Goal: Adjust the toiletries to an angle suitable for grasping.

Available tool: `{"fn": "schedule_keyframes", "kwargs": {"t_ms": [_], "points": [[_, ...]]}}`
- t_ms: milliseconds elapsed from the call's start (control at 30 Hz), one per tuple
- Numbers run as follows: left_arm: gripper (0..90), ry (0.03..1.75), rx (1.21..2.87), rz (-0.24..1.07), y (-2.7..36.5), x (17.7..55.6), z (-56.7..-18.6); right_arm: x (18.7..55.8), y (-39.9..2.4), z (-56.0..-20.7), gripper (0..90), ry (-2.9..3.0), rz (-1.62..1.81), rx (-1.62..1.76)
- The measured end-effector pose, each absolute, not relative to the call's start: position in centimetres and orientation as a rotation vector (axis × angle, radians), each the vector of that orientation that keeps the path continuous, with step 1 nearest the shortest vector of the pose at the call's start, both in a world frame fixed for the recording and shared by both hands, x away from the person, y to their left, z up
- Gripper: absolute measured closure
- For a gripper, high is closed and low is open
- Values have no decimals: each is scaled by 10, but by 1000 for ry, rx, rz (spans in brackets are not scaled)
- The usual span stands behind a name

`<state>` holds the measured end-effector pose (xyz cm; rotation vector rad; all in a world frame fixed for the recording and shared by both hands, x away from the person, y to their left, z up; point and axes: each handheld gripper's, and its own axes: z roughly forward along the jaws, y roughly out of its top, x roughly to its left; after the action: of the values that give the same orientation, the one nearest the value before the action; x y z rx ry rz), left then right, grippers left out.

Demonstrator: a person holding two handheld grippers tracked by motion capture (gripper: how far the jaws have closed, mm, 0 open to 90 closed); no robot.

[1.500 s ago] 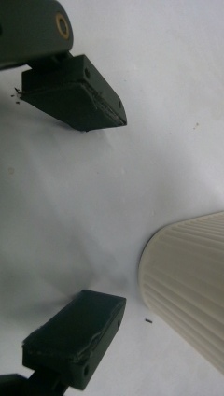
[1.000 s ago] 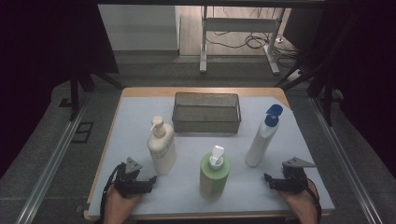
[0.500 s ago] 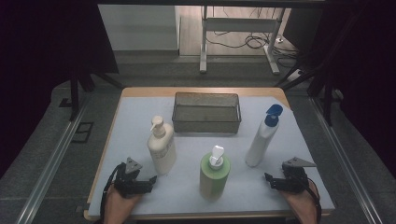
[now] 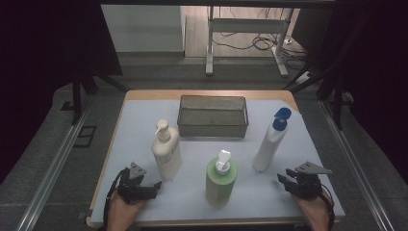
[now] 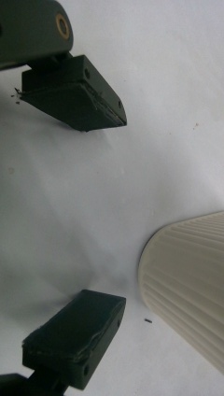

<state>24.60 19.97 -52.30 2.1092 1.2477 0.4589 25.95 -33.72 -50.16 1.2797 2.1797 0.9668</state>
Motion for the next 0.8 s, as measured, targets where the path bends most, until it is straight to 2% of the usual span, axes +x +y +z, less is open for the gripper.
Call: {"fn": "schedule_keyframes", "kwargs": {"t_ms": [133, 233, 400, 433, 567, 800], "points": [[125, 1248, 2109, 459, 200, 246, -523, 262, -340, -501, 622, 2179, 986, 1287], [125, 1248, 2108, 458, 200, 246, -523, 264, -341, -495, 718, 2165, 1002, 1282], [125, 1249, 2107, 458, 200, 246, -523, 270, -341, -492, 776, 2173, 1012, 1286], [126, 1249, 2106, 457, 200, 246, -523, 274, -341, -492, 823, 2175, 1015, 1307], [127, 1249, 2106, 457, 200, 246, -523, 281, -342, -488, 896, 2161, 1027, 1326], [127, 1249, 2106, 457, 200, 246, -523, 295, -341, -483, 897, 2150, 1024, 1349]]}}
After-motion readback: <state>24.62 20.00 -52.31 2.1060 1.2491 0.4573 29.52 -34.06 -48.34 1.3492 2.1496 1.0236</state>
